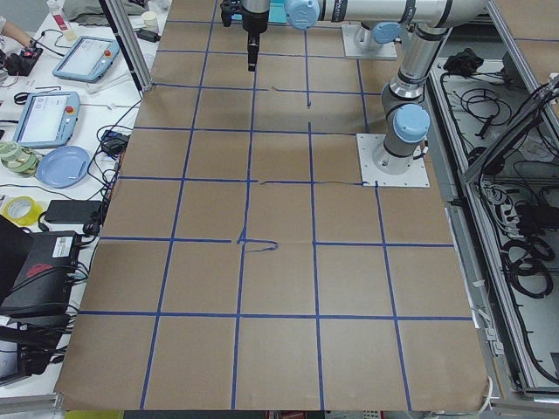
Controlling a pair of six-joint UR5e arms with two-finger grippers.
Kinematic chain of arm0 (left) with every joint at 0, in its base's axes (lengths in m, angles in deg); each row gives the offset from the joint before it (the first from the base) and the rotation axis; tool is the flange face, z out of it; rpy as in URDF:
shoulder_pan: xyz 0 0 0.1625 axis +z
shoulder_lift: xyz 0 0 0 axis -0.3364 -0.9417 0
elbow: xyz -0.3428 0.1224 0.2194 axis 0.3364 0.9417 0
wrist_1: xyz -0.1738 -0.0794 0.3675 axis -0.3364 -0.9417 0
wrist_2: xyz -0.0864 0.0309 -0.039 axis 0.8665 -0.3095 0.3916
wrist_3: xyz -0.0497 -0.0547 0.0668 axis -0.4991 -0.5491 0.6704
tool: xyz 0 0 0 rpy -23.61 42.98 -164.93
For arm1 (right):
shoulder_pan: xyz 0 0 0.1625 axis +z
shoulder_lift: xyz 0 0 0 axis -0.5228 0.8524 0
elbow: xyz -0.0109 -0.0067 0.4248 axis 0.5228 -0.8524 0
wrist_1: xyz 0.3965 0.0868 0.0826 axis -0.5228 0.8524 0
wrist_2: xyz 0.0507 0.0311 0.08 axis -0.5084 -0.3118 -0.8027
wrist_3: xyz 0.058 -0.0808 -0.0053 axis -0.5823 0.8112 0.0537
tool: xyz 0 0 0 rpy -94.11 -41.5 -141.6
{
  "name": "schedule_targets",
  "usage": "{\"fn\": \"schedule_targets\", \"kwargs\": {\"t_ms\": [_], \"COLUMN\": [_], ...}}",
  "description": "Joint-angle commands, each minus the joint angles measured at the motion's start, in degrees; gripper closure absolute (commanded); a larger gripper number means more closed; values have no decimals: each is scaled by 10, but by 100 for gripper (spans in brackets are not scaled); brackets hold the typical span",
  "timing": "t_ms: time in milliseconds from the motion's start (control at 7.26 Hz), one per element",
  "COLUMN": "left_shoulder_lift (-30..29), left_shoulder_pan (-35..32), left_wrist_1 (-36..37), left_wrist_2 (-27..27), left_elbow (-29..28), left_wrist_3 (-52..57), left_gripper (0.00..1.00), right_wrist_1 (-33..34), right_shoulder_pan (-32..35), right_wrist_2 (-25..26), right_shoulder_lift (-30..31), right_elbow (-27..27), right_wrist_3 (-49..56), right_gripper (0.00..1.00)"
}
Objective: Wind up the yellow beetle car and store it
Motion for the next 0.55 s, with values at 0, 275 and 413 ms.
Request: {"fn": "schedule_targets", "kwargs": {"t_ms": [0, 275, 413], "left_shoulder_lift": [0, 0, 0], "left_shoulder_pan": [0, 0, -1], "left_wrist_1": [0, 1, 0], "left_wrist_2": [0, 0, 0], "left_elbow": [0, 0, 0], "left_wrist_3": [0, 0, 0], "left_gripper": [0, 0, 0], "right_wrist_1": [9, 9, 12], "right_shoulder_pan": [15, -27, -41], "right_wrist_2": [26, 22, 17], "right_shoulder_lift": [-3, 4, 7], "right_elbow": [1, 2, 2], "right_wrist_3": [-142, -276, -311], "right_gripper": [0, 0, 0]}}
